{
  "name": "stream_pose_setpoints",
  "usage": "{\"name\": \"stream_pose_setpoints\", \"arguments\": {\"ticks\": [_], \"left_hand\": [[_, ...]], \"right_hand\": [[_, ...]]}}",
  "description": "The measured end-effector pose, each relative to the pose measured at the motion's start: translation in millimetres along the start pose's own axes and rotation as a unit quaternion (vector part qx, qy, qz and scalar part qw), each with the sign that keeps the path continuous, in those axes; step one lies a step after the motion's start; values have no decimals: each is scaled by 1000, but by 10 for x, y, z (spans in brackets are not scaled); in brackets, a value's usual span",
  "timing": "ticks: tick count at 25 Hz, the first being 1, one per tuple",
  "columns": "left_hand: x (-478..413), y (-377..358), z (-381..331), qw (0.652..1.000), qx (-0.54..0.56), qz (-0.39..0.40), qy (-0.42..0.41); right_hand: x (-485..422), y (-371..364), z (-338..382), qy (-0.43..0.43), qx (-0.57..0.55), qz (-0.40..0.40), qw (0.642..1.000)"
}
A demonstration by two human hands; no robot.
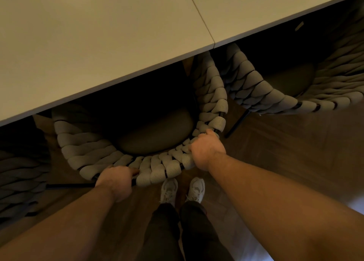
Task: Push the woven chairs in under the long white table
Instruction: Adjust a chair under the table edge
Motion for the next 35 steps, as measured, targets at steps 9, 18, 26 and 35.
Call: {"name": "stream_pose_setpoints", "arguments": {"ticks": [9, 18, 26, 35], "left_hand": [[278, 110, 65, 996, 86, 17, -36], [700, 1062, -386, 987, 88, -92, -100], [1011, 2259, -1521, 968, 35, -189, -163], [805, 2677, -3863, 973, 6, -149, -178]], "right_hand": [[630, 4, 123, -51, -176, -12, 983], [1786, 198, -648, -230, -360, -55, 903], [2858, -107, -1652, -363, -416, -138, 823], [3962, -1071, -3122, -393, -424, -176, 797]]}}
Point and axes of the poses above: each hand's wrist, its own x-axis away from the middle knuckle, its own y-axis out of the back of the hand, z = x × y, the point moved 10 cm from there along -x, towards the middle knuckle, and after that the axes turned 3 degrees about -y, right-handed, at the moved point
